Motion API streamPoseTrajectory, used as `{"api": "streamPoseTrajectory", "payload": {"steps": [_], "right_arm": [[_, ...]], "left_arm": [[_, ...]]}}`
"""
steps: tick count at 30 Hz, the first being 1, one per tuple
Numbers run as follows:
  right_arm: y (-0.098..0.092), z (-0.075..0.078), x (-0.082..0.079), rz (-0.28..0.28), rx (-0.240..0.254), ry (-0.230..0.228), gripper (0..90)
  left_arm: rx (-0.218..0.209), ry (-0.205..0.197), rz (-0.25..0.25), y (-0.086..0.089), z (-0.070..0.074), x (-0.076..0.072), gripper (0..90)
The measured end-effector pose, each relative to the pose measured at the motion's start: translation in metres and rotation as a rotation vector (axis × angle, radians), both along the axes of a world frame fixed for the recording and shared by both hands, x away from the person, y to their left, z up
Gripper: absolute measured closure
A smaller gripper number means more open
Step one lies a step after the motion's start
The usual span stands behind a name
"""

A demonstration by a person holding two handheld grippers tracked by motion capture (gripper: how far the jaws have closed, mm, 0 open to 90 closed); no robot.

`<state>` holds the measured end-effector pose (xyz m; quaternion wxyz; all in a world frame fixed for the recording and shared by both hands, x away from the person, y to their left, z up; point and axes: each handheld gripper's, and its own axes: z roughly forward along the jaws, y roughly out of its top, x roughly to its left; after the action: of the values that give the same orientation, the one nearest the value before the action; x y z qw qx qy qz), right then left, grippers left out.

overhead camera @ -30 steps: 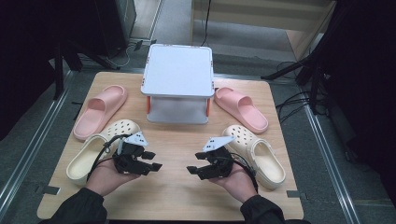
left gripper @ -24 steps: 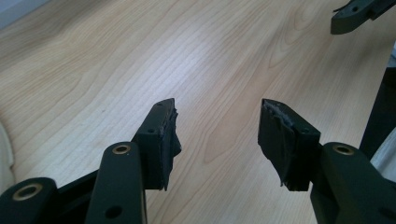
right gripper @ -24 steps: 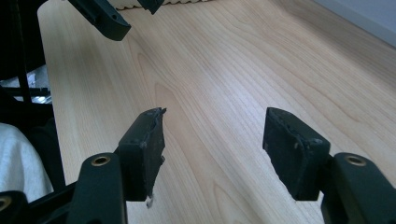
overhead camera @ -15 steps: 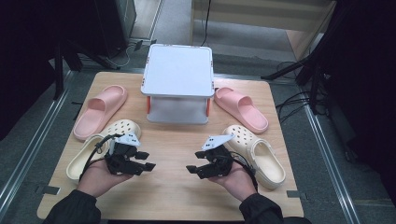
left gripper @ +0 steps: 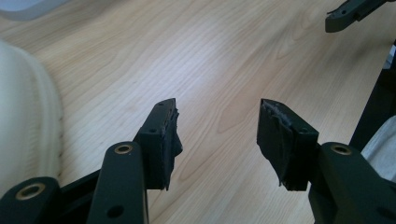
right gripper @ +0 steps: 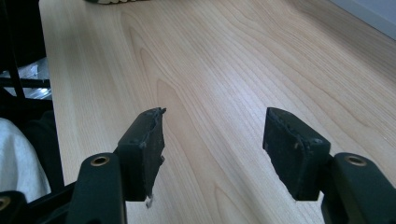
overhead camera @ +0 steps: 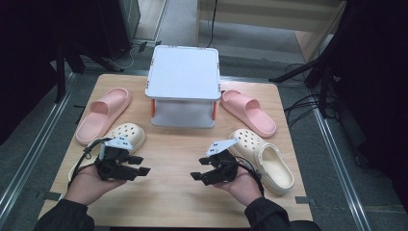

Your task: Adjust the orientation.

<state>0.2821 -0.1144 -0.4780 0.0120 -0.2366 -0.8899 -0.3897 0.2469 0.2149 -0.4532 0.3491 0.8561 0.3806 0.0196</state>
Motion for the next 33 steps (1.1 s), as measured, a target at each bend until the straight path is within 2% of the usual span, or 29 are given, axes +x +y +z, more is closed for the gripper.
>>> {"api": "streamPoseTrajectory", "payload": {"steps": [7, 17, 19, 22, 26, 27, 29, 33], "right_arm": [[0.001, 0.000, 0.001, 0.005, -0.003, 0.001, 39.5], [0.002, 0.000, 0.003, 0.002, -0.006, -0.003, 39.5], [0.002, 0.000, 0.003, -0.003, -0.009, -0.001, 39.4], [0.002, 0.000, 0.004, -0.005, -0.010, 0.002, 39.4], [0.002, 0.000, 0.004, -0.005, -0.010, 0.001, 39.4], [0.002, -0.001, 0.004, -0.005, -0.012, 0.002, 39.4], [0.002, -0.001, 0.004, -0.005, -0.014, 0.002, 39.4], [0.002, -0.001, 0.004, -0.007, -0.017, 0.003, 39.4]], "left_arm": [[-0.012, -0.005, 0.067, 0.027, 0.009, -0.004, 48.5], [0.030, 0.007, 0.132, 0.055, 0.013, -0.010, 48.8], [0.043, 0.009, 0.166, 0.065, 0.012, -0.011, 48.9], [0.060, 0.017, 0.207, 0.074, 0.009, -0.009, 48.8], [0.084, -0.002, 0.249, 0.081, 0.004, -0.005, 50.5], [0.078, 0.001, 0.262, 0.081, 0.002, -0.003, 51.9], [0.078, 0.013, 0.261, 0.082, -0.001, 0.000, 51.9], [0.106, 0.031, 0.266, 0.081, -0.009, 0.009, 52.7]]}}
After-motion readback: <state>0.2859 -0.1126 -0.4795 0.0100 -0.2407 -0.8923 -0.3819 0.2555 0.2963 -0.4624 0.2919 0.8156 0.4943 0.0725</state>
